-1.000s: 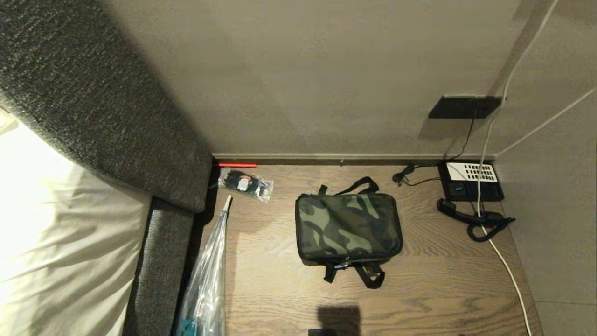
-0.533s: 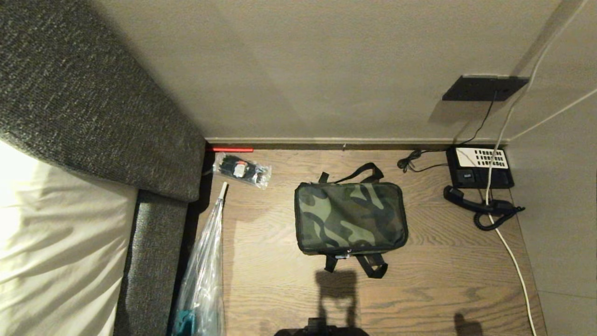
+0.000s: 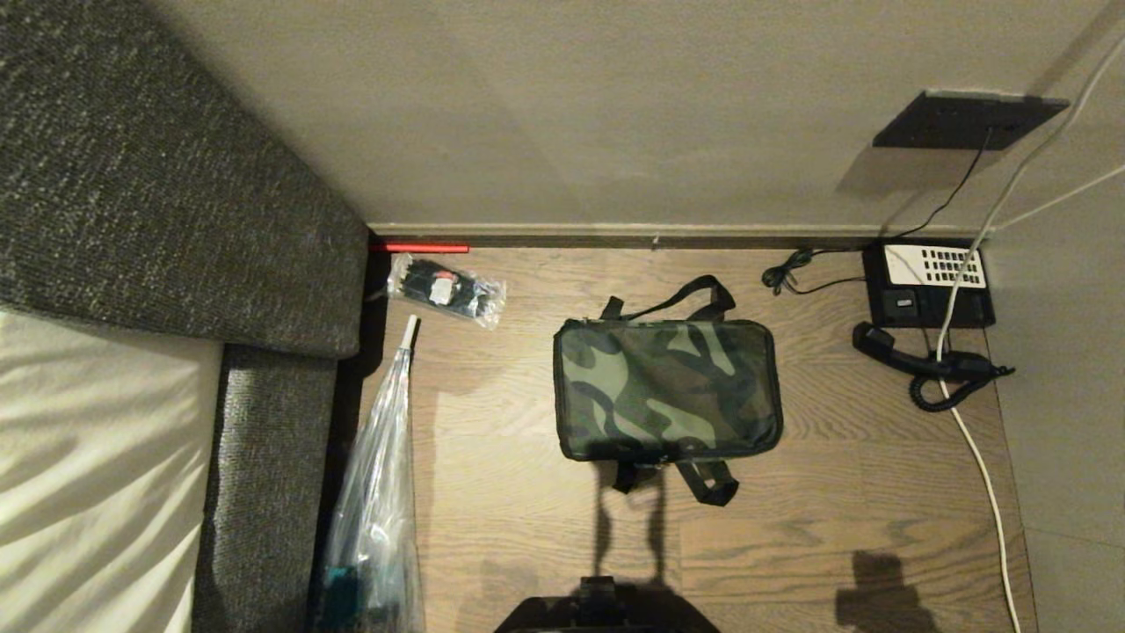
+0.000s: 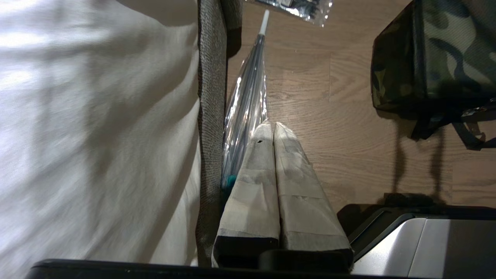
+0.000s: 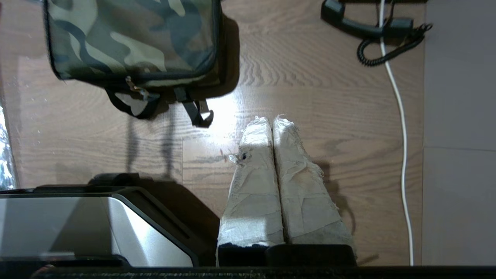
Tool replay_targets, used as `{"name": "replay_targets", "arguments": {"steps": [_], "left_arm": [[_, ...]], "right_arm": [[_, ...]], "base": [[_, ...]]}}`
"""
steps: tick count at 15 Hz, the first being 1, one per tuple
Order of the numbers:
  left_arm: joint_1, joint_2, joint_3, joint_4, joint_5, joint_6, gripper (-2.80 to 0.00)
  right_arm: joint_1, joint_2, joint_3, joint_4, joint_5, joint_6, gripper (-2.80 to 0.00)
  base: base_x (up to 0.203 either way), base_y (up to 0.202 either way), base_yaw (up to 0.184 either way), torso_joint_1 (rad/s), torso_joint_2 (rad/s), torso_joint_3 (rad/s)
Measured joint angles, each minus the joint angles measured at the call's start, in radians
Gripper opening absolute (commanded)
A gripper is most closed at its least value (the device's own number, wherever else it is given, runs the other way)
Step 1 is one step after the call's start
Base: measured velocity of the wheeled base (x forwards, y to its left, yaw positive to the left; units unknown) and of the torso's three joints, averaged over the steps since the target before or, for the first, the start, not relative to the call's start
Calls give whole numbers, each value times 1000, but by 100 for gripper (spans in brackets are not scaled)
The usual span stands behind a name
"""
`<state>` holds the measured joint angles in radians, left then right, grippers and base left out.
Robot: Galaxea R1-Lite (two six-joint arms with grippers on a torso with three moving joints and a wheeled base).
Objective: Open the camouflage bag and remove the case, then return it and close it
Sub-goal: Open the top of the storage box
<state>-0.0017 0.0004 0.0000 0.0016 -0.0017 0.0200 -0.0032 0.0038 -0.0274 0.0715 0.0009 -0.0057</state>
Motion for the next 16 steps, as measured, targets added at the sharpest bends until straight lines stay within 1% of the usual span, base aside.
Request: {"name": "replay_targets", "arguments": {"steps": [10, 16], "left_arm": [[0, 0, 0, -2, -1, -10, -280], [0, 0, 0, -3, -1, -3, -280]], "right_arm": [[0, 0, 0, 0, 0, -1, -280], [0, 0, 0, 0, 1, 0, -280]], "base": [[0, 0, 0, 3, 4, -195], [0, 0, 0, 1, 2, -33]]}}
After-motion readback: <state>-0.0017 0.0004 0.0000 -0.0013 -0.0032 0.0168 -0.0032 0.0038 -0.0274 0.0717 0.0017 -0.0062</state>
